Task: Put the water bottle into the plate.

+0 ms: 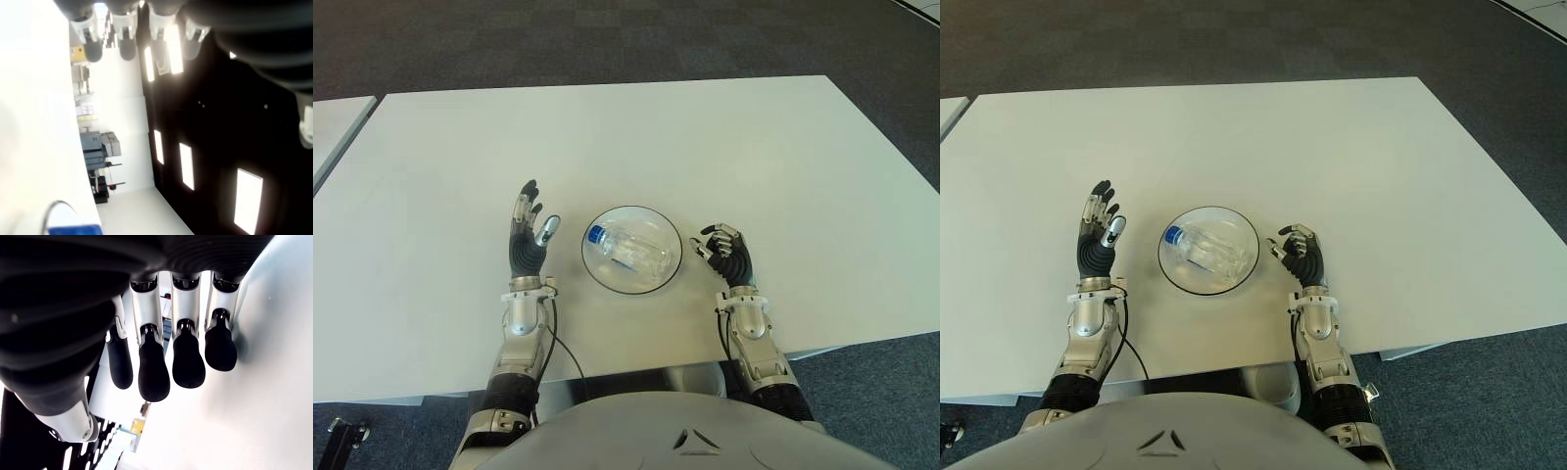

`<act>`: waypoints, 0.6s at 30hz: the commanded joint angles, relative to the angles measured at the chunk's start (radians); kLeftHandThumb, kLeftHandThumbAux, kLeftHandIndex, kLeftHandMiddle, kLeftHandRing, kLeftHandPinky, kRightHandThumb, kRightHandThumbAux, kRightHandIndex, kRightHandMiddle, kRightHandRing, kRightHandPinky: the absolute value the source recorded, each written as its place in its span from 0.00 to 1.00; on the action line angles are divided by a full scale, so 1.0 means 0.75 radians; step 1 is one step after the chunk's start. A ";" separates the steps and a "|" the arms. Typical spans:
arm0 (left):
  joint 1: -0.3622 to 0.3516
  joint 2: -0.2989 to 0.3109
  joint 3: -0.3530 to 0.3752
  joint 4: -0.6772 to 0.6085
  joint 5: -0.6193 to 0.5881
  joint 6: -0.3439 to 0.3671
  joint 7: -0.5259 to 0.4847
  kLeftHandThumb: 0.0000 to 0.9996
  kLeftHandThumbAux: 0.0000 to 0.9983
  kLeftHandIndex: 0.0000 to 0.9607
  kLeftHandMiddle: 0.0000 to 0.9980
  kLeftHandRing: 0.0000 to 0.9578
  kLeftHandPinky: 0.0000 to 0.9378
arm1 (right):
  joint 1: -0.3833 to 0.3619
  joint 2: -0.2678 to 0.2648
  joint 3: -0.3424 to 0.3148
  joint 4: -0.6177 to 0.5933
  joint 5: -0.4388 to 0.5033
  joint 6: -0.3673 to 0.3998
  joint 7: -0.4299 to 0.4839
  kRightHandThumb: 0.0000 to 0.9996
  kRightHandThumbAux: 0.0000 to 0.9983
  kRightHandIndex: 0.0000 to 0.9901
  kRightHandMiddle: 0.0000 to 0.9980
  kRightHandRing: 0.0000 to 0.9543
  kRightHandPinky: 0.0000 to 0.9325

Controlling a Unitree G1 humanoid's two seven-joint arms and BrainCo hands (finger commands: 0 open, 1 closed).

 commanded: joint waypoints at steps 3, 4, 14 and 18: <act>-0.008 -0.014 0.024 0.072 0.028 -0.015 0.032 0.00 0.45 0.00 0.00 0.00 0.00 | 0.010 0.002 0.000 0.009 0.014 0.000 0.012 0.70 0.73 0.44 0.73 0.76 0.76; -0.009 -0.014 0.026 0.080 0.030 -0.017 0.034 0.00 0.46 0.00 0.00 0.00 0.00 | 0.010 0.002 0.000 0.009 0.015 0.000 0.012 0.70 0.73 0.44 0.73 0.76 0.76; -0.002 -0.029 0.024 0.111 0.039 0.006 0.029 0.00 0.49 0.00 0.00 0.00 0.00 | 0.018 -0.012 -0.008 0.000 0.028 0.002 0.031 0.70 0.73 0.44 0.72 0.75 0.76; -0.008 -0.050 0.022 0.118 0.029 0.034 0.029 0.00 0.49 0.00 0.00 0.00 0.00 | 0.025 -0.032 -0.011 -0.012 0.029 0.007 0.053 0.70 0.73 0.44 0.73 0.75 0.77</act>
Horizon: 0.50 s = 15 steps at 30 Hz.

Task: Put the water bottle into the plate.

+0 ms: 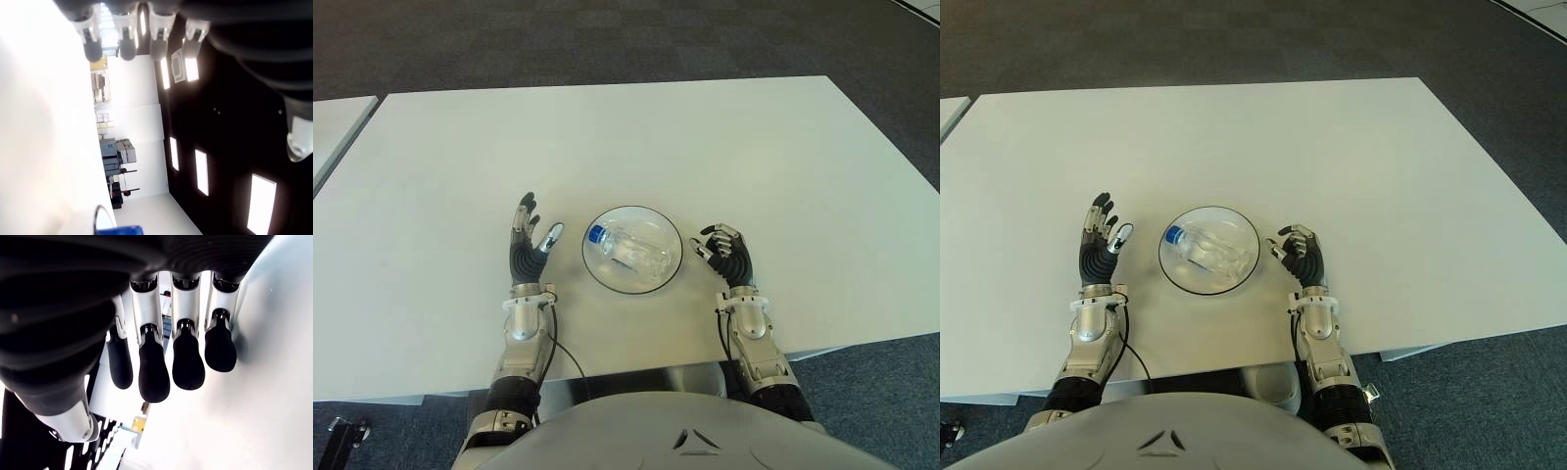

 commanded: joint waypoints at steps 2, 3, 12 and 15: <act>-0.008 -0.037 -0.001 0.035 -0.005 0.057 0.009 0.00 0.49 0.00 0.00 0.00 0.00 | 0.025 -0.035 -0.014 -0.014 0.017 0.020 0.045 0.70 0.73 0.44 0.73 0.75 0.77; -0.009 -0.040 -0.002 0.040 -0.004 0.061 0.008 0.00 0.49 0.00 0.00 0.00 0.00 | 0.027 -0.041 -0.016 -0.017 0.019 0.027 0.052 0.70 0.73 0.44 0.72 0.75 0.77; -0.012 -0.026 -0.012 0.094 0.004 0.093 -0.018 0.00 0.48 0.00 0.00 0.00 0.00 | 0.050 -0.052 -0.030 -0.052 0.021 0.064 0.072 0.71 0.73 0.44 0.72 0.74 0.77; -0.028 -0.008 -0.007 0.163 0.000 0.044 -0.026 0.00 0.46 0.00 0.00 0.00 0.00 | 0.059 -0.049 -0.031 -0.068 0.015 0.078 0.067 0.71 0.73 0.44 0.72 0.75 0.78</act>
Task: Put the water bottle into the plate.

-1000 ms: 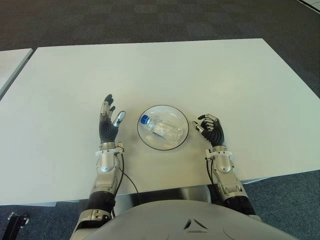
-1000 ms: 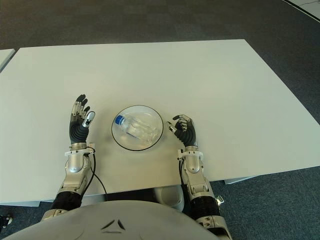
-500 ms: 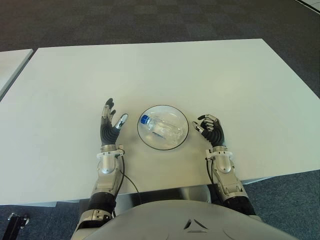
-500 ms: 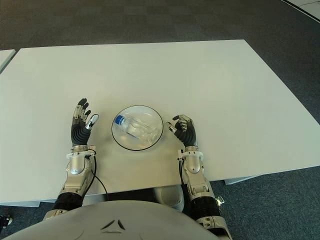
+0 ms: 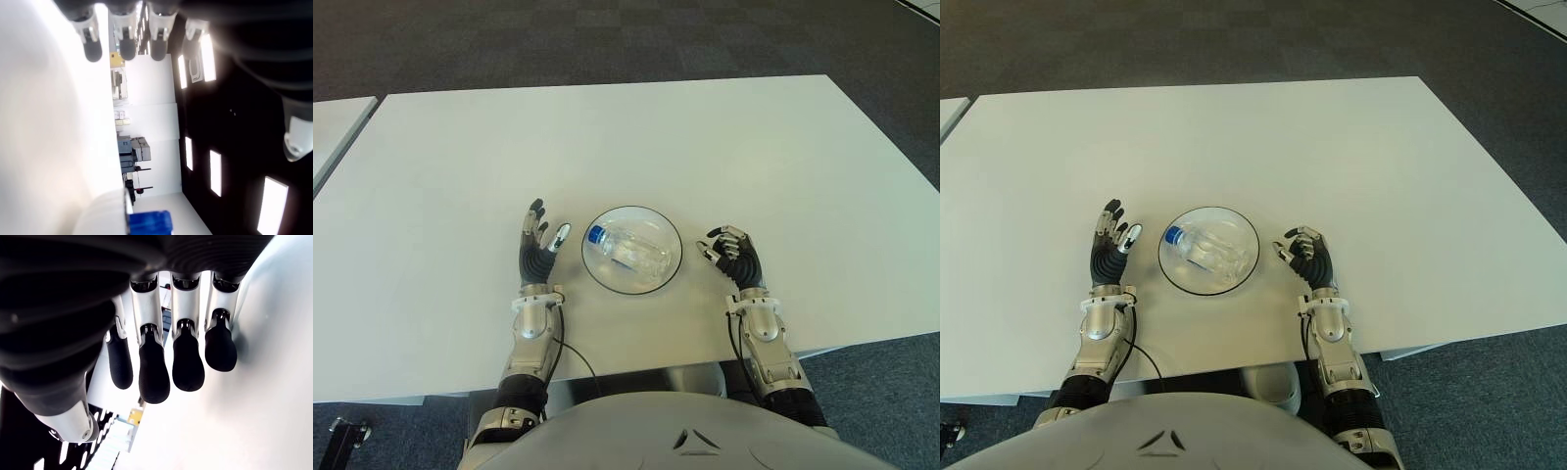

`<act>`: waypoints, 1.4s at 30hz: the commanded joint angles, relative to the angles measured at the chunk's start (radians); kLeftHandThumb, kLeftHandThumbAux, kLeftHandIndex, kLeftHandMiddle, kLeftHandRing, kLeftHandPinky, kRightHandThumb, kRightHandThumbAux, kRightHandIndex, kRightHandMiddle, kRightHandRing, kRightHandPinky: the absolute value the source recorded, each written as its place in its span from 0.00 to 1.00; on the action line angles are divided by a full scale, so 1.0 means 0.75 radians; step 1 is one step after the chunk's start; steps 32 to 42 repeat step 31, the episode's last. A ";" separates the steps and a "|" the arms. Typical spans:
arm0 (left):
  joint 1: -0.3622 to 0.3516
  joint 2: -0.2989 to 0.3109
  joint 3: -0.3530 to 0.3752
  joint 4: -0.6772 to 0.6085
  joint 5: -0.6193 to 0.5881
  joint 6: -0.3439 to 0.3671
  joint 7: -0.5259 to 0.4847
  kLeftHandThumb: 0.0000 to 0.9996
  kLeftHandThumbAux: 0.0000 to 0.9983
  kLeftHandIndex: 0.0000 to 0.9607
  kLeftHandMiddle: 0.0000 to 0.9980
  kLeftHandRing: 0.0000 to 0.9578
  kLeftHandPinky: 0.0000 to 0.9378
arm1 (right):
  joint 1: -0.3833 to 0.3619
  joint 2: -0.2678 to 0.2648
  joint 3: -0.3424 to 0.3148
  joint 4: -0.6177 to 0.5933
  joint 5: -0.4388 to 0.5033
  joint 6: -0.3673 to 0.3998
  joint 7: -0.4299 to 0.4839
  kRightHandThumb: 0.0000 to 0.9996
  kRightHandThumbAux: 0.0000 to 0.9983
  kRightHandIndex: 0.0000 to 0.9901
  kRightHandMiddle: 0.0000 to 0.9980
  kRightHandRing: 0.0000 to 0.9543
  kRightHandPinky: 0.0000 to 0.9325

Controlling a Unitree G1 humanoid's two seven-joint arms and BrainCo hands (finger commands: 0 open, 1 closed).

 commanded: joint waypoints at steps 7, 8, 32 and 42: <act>-0.003 0.047 -0.009 0.187 0.031 -0.118 -0.020 0.00 0.42 0.00 0.00 0.00 0.00 | 0.035 0.030 -0.013 -0.028 0.013 0.022 -0.023 0.71 0.73 0.44 0.73 0.76 0.78; 0.001 0.049 -0.012 0.188 0.028 -0.118 -0.027 0.00 0.42 0.00 0.00 0.00 0.00 | 0.036 0.033 -0.015 -0.029 0.012 0.015 -0.027 0.71 0.73 0.44 0.73 0.76 0.78; 0.005 0.076 -0.012 0.194 -0.016 -0.104 -0.150 0.00 0.48 0.00 0.00 0.00 0.00 | 0.053 0.084 -0.010 -0.031 -0.007 -0.047 -0.091 0.71 0.73 0.44 0.75 0.78 0.81; 0.005 0.076 -0.012 0.194 -0.016 -0.104 -0.150 0.00 0.48 0.00 0.00 0.00 0.00 | 0.053 0.084 -0.010 -0.031 -0.007 -0.047 -0.091 0.71 0.73 0.44 0.75 0.78 0.81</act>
